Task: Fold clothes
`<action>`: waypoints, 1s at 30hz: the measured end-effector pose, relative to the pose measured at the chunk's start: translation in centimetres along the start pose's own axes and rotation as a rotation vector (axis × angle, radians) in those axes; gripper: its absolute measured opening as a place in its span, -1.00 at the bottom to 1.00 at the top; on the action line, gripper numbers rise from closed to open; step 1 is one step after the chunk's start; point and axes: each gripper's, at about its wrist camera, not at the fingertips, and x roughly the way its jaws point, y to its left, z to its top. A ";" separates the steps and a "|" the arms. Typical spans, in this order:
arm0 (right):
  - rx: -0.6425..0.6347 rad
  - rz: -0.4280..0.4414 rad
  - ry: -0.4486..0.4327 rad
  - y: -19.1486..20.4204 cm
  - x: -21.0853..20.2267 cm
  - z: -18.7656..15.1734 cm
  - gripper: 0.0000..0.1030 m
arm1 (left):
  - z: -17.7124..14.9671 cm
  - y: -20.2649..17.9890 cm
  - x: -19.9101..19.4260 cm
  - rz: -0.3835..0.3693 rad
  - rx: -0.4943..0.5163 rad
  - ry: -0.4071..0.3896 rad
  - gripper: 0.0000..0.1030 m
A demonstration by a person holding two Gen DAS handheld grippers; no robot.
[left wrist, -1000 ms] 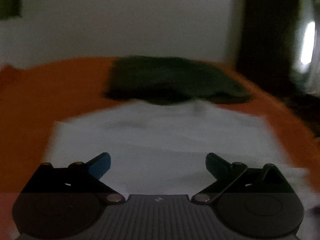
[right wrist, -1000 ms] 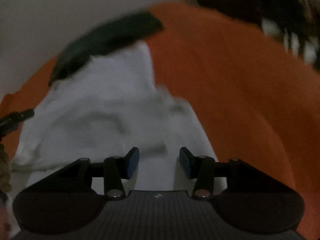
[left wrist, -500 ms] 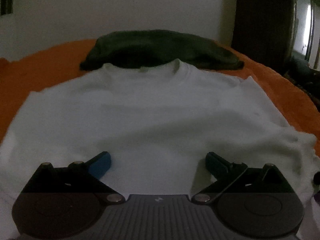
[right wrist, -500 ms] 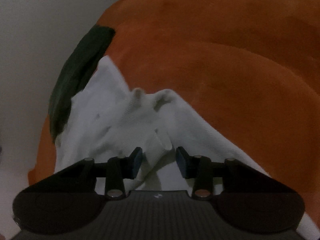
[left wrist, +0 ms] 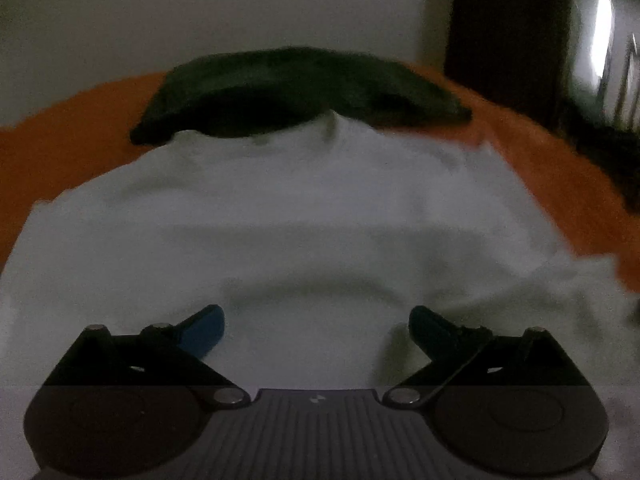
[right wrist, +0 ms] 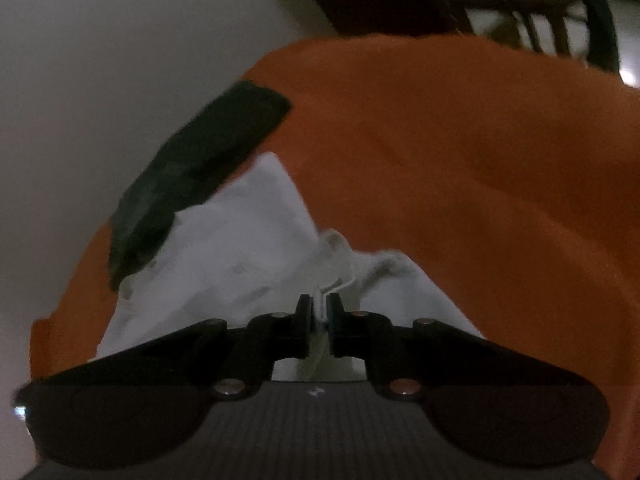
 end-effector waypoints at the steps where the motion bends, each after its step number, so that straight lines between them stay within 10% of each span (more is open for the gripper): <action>1: -0.032 0.005 -0.012 0.7 -0.3 0.1 -0.82 | 0.2 1.4 -1.3 -0.018 -0.046 -0.012 0.99; 11: -0.649 0.281 -0.045 19.6 -0.6 -4.3 -0.82 | -0.6 19.8 -8.0 0.114 -0.354 -0.028 0.99; 17: -1.041 0.323 0.140 27.0 6.5 -15.7 -0.82 | -0.2 19.4 -7.8 0.091 -0.335 -0.026 0.99; 19: -1.081 0.315 0.214 26.8 8.3 -17.7 -0.75 | 0.1 18.9 -7.6 0.079 -0.315 -0.026 0.99; 23: -1.001 0.390 0.201 25.4 6.9 -16.5 0.03 | 0.6 17.8 -7.4 0.056 -0.274 -0.027 0.99; 30: -0.845 0.296 0.119 19.9 6.6 -9.5 -0.10 | 1.7 13.8 -5.6 -0.017 -0.166 -0.042 0.99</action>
